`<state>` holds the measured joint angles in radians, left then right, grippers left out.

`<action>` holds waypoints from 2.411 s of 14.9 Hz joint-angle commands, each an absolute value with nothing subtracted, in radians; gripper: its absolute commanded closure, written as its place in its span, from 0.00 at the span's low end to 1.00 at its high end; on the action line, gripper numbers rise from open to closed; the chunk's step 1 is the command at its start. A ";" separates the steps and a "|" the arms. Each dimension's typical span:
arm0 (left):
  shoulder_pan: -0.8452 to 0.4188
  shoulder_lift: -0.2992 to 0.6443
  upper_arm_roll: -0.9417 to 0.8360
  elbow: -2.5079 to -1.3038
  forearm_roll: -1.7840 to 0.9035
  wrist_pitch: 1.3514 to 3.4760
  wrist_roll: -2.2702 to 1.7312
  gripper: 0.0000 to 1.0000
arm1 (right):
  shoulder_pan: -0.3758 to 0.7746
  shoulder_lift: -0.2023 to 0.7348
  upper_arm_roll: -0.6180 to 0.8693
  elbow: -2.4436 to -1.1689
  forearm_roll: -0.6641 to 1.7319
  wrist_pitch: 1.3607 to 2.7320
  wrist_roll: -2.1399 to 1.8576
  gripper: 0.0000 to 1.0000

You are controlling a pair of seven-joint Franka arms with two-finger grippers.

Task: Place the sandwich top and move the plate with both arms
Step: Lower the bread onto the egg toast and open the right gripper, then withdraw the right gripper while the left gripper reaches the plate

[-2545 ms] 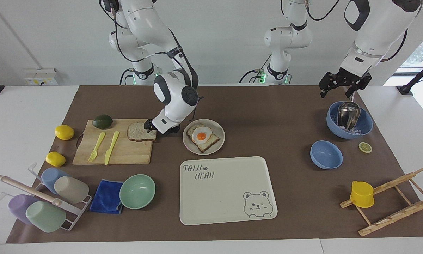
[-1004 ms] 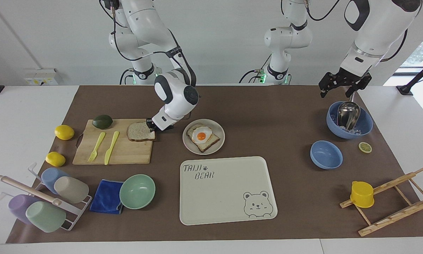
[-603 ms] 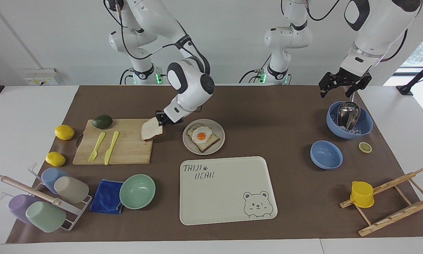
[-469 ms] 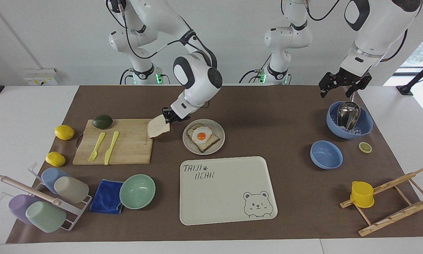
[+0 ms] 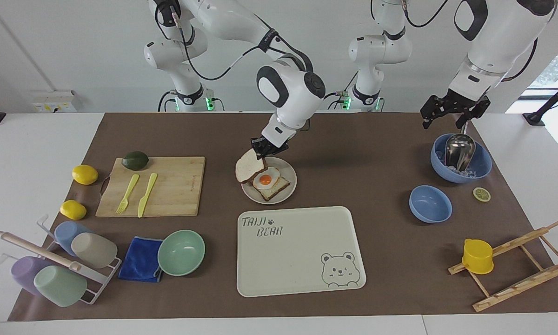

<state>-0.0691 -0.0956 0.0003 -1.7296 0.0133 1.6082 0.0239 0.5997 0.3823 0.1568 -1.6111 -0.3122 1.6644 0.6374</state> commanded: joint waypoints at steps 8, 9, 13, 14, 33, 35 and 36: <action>-0.058 -0.107 -0.005 -1.729 0.012 1.600 0.035 0.00 | 0.561 0.407 0.158 -1.620 -0.218 1.802 0.667 1.00; -0.058 -0.107 -0.005 -1.729 0.012 1.598 0.034 0.00 | 0.561 0.405 0.158 -1.640 -0.216 1.831 0.669 1.00; -0.058 -0.107 -0.005 -1.729 0.012 1.598 0.034 0.00 | 0.563 0.400 0.160 -1.666 -0.216 1.894 0.687 1.00; -0.058 -0.107 -0.005 -1.729 0.012 1.597 0.034 0.00 | 0.563 0.402 0.158 -1.666 -0.207 1.901 0.687 1.00; -0.061 -0.109 -0.009 -1.735 0.005 1.612 0.015 0.00 | 0.427 0.279 0.156 -1.677 -0.042 1.915 0.591 0.00; -0.071 -0.107 -0.009 -1.747 -0.021 1.624 -0.011 0.00 | 0.330 0.217 0.155 -1.675 0.001 1.838 0.568 0.00; -0.074 -0.106 -0.011 -1.762 -0.050 1.650 -0.029 0.00 | 0.289 0.190 0.149 -1.672 0.014 1.794 0.549 0.00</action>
<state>-0.0706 -0.0955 -0.0051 -1.7317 -0.0102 1.6121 0.0064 0.3733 0.2577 0.1445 -1.6577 -0.0370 1.8584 0.5956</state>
